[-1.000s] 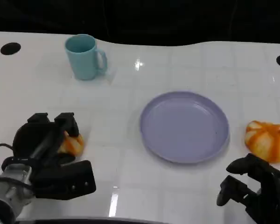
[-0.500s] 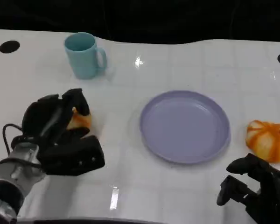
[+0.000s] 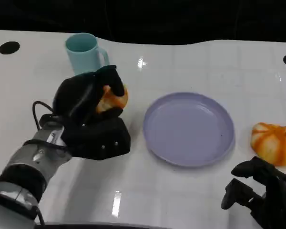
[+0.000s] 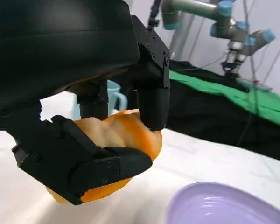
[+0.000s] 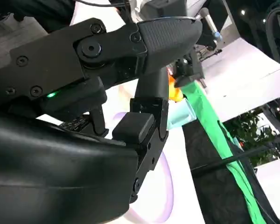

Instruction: Grasp the bread from the table and place it into the plate.

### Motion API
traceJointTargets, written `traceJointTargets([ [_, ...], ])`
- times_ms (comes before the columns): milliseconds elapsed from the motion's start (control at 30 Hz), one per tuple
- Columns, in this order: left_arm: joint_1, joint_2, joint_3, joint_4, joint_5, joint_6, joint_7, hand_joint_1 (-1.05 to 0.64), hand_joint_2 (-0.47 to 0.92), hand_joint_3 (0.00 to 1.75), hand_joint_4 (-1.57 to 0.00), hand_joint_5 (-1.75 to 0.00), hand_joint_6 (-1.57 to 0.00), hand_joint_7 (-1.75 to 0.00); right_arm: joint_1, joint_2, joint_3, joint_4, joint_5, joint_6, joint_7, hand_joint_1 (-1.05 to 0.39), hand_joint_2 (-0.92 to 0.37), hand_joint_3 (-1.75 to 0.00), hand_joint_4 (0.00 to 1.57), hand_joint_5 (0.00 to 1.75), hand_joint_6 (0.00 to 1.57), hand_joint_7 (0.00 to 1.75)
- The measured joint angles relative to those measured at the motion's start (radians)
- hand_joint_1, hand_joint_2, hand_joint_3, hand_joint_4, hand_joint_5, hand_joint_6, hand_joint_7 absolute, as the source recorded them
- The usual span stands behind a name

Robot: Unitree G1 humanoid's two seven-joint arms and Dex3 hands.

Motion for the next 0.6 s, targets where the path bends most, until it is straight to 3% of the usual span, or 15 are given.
traceJointTargets([
  [200, -0.060, -0.058, -0.001, 0.002, -0.015, -0.058, -0.036, -0.14, 0.43, 1.32, -0.92, -1.75, -0.69, -1.75, -0.003, 0.000, -0.001, 0.003, 0.003, 0.001, 0.000, -0.53, -0.92, -0.21, 0.72, 1.54, 0.83, 0.93],
  [600, -0.125, -0.171, -0.037, 0.076, -0.018, -0.073, -0.093, -0.18, 0.46, 1.33, -0.93, -1.75, -0.71, -1.75, -0.005, 0.000, 0.000, 0.007, 0.001, 0.001, 0.000, -0.53, -0.92, -0.22, 0.71, 1.54, 0.83, 0.93],
])
